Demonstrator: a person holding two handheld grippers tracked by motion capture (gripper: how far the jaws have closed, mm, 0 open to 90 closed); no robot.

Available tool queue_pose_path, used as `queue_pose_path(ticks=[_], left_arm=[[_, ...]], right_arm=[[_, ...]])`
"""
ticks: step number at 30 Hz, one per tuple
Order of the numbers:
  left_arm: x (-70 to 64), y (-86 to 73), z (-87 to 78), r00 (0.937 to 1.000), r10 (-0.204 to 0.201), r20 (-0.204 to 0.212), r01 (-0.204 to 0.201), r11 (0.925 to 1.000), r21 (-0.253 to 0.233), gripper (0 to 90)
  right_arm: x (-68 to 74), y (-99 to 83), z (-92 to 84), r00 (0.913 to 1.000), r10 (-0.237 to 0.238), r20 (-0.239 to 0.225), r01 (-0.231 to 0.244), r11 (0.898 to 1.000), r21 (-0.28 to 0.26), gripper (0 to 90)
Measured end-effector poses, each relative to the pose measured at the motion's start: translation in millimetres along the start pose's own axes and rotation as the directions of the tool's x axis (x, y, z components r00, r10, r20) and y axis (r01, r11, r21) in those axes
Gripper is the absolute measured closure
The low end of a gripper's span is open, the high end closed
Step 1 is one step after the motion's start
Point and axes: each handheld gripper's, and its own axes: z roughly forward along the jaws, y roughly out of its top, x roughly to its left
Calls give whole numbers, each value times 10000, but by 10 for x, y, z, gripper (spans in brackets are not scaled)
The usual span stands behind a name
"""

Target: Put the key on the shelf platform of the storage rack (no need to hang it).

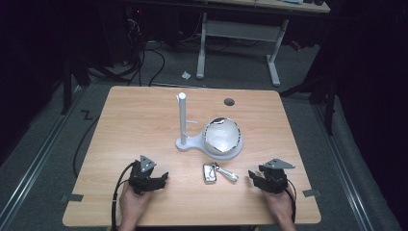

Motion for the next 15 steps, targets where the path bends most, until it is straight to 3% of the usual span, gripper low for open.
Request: queue_pose_path(ticks=[15], left_arm=[[0, 0, 0, 10000, -3, 0, 3, 10000, -2, 225]], right_arm=[[145, 87, -98, 9981, -279, -556, 259, 9990, -366, 505]])
